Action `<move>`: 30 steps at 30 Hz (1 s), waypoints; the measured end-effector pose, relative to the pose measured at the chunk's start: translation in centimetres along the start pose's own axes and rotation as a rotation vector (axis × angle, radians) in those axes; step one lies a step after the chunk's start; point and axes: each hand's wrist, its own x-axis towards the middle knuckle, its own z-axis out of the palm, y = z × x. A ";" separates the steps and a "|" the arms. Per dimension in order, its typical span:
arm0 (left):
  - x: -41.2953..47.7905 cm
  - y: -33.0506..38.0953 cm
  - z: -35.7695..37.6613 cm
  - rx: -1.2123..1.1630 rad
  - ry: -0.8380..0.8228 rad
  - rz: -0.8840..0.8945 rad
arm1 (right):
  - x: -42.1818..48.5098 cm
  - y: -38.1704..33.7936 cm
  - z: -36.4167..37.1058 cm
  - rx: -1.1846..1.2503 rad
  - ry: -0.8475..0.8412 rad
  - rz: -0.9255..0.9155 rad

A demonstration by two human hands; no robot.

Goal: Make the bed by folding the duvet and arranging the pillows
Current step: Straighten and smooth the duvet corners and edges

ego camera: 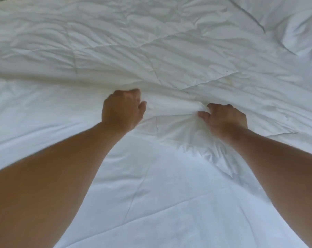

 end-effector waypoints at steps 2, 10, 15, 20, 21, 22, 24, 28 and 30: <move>-4.0 0.1 3.7 -0.059 -0.160 0.163 | 0.9 -0.1 1.7 0.017 -0.055 0.015; -3.0 -0.6 12.4 -0.015 -0.179 0.247 | 4.5 0.3 5.0 0.074 -0.156 0.017; -1.4 -0.7 11.4 -0.183 -0.232 0.219 | 4.5 0.2 4.9 0.141 -0.198 0.026; -2.5 -1.8 7.8 -0.220 -0.382 0.311 | 0.1 -1.7 2.6 0.053 0.388 -0.343; -3.1 -2.1 6.6 -0.210 -0.421 0.344 | -2.1 -2.5 2.0 0.155 0.454 -0.434; -3.8 -2.3 5.3 -0.216 -0.457 0.374 | -4.7 -3.1 1.8 0.236 0.421 -0.513; -4.8 -2.7 2.6 -0.244 -0.526 0.397 | -9.8 -4.7 2.2 0.259 0.204 -0.571; -5.1 -2.0 -2.1 -0.183 -0.719 0.405 | -13.7 -5.5 4.8 0.134 0.132 -0.566; -5.0 -1.6 -3.6 -0.158 -0.828 0.424 | -13.4 -5.2 4.5 0.251 0.203 -0.611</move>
